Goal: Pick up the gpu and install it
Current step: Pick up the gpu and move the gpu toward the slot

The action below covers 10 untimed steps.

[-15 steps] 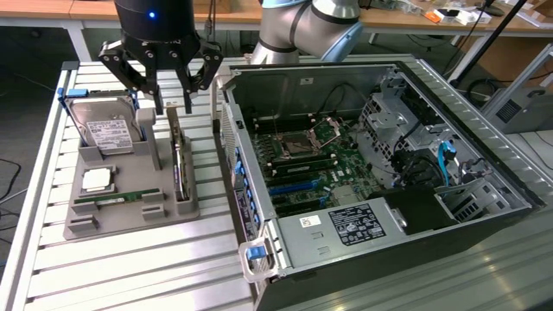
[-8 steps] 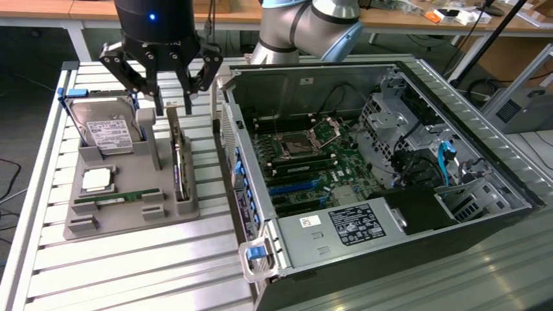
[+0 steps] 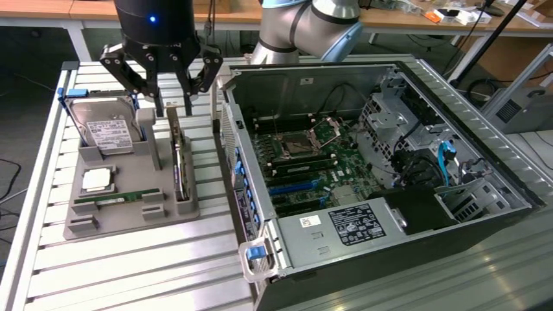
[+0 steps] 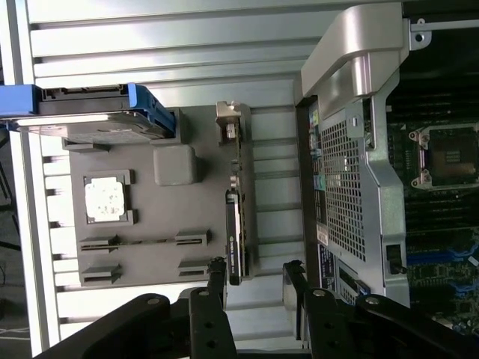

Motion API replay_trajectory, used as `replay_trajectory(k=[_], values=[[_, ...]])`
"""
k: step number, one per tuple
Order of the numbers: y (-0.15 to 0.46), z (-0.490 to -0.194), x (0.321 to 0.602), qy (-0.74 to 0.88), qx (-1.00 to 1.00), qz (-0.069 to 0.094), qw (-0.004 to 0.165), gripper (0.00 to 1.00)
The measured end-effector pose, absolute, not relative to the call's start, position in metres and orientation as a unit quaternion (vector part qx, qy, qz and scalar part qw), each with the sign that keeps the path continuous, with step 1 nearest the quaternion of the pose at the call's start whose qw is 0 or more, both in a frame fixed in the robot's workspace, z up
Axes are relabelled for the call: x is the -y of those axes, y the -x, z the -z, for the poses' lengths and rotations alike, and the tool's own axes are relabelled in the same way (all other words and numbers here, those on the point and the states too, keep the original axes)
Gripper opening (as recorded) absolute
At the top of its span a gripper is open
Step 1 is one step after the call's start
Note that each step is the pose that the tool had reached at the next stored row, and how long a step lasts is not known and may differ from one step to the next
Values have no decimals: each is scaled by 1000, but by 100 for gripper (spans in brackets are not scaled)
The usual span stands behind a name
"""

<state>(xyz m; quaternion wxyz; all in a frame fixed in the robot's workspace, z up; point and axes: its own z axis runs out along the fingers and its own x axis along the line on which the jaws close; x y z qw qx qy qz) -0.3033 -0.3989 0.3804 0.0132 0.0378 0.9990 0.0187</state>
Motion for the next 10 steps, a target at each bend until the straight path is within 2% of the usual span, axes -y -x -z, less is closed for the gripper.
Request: replay_trajectory(k=[10], values=[[303, -379, 399, -38, -999, -19, 13, 44]])
